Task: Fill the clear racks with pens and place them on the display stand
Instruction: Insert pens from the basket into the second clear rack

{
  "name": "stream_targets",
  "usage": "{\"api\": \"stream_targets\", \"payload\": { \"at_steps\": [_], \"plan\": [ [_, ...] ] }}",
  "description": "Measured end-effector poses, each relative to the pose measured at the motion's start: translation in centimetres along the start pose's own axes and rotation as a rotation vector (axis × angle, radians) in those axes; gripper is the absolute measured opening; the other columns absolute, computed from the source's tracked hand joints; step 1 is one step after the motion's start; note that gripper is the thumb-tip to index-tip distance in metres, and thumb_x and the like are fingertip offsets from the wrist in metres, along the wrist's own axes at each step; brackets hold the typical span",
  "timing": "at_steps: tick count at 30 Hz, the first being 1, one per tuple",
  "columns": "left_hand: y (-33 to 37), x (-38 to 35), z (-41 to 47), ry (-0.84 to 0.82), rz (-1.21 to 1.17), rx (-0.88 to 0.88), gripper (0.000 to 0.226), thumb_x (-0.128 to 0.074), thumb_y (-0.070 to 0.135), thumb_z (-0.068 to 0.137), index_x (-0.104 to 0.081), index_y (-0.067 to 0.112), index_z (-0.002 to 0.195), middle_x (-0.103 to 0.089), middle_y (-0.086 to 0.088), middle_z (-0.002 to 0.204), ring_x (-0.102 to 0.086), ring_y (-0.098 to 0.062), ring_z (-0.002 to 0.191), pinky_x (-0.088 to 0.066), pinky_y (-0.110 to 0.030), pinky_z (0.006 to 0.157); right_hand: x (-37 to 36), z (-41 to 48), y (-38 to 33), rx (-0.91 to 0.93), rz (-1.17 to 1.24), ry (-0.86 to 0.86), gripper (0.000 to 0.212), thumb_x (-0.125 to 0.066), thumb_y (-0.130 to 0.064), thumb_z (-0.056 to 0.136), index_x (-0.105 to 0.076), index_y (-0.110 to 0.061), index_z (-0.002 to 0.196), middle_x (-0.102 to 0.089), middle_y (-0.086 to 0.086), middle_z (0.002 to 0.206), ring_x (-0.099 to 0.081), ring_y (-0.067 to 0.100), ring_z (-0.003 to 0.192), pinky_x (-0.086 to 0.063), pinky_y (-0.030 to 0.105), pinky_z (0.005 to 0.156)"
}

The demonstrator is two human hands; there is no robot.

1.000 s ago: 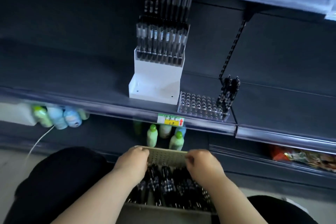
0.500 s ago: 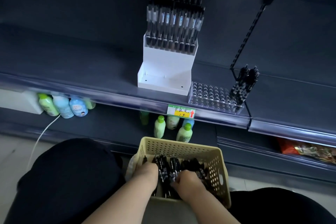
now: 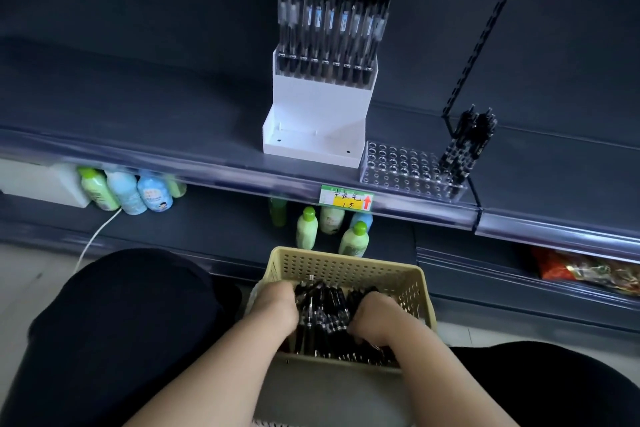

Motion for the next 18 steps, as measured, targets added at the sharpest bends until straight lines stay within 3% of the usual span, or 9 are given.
{"api": "stream_targets", "payload": {
  "at_steps": [4, 7, 10, 13, 18],
  "plan": [
    [-0.8, 0.3, -1.2, 0.113, -0.152, -0.062, 0.022, -0.062, 0.02, 0.085, -0.065, 0.024, 0.106, -0.059, -0.001, 0.12, -0.056, -0.019, 0.11, -0.045, -0.022, 0.09, 0.6, -2.0, 0.1, 0.092, 0.169, 0.098, 0.027, -0.064, -0.03, 0.084, -0.065, -0.011, 0.103, -0.059, 0.002, 0.09, -0.054, 0.016, 0.084, -0.044, 0.025, 0.074],
    [0.2, 0.5, -2.1, 0.071, -0.314, -0.163, 0.024, -0.064, 0.025, 0.087, -0.06, 0.023, 0.11, -0.065, -0.001, 0.115, -0.059, -0.017, 0.104, -0.047, -0.027, 0.089, 1.4, -3.2, -0.2, 0.151, 0.277, 0.178, 0.024, -0.067, -0.029, 0.082, -0.06, -0.015, 0.1, -0.062, 0.002, 0.092, -0.057, 0.016, 0.084, -0.047, 0.028, 0.077],
    [1.7, 1.4, -2.9, 0.077, -0.501, -0.266, 0.02, -0.066, 0.024, 0.086, -0.055, 0.025, 0.103, -0.068, 0.003, 0.109, -0.062, -0.01, 0.092, -0.049, -0.025, 0.08, 3.0, -4.3, -0.9, 0.231, 0.361, 0.284, 0.016, -0.066, -0.022, 0.08, -0.056, -0.019, 0.092, -0.062, -0.003, 0.08, -0.057, 0.009, 0.067, -0.052, 0.023, 0.062],
    [3.7, 3.1, -3.9, 0.125, -0.552, -0.369, 0.023, -0.069, 0.025, 0.083, -0.05, 0.034, 0.093, -0.066, 0.01, 0.102, -0.061, -0.007, 0.094, -0.05, -0.03, 0.084, 5.8, -5.6, -1.1, 0.28, 0.469, 0.448, 0.036, -0.064, -0.019, 0.08, -0.036, -0.022, 0.102, -0.058, -0.008, 0.082, -0.057, 0.005, 0.061, -0.041, 0.012, 0.044],
    [8.2, 6.1, -5.3, 0.195, -0.649, -0.53, 0.031, -0.073, 0.02, 0.078, -0.051, 0.036, 0.091, -0.068, 0.009, 0.094, -0.063, -0.005, 0.088, -0.049, -0.023, 0.075, 11.1, -7.6, -0.3, 0.31, 0.672, 0.678, 0.017, -0.057, -0.021, 0.087, -0.042, -0.019, 0.095, -0.064, -0.004, 0.08, -0.065, 0.018, 0.068, -0.056, 0.041, 0.064]
  ]
}}
Point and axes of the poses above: each hand's wrist, its own z-axis towards the middle knuckle, its own x-axis out of the back of the hand, y = z × x, the point moved 5 cm from there along z, towards the middle knuckle
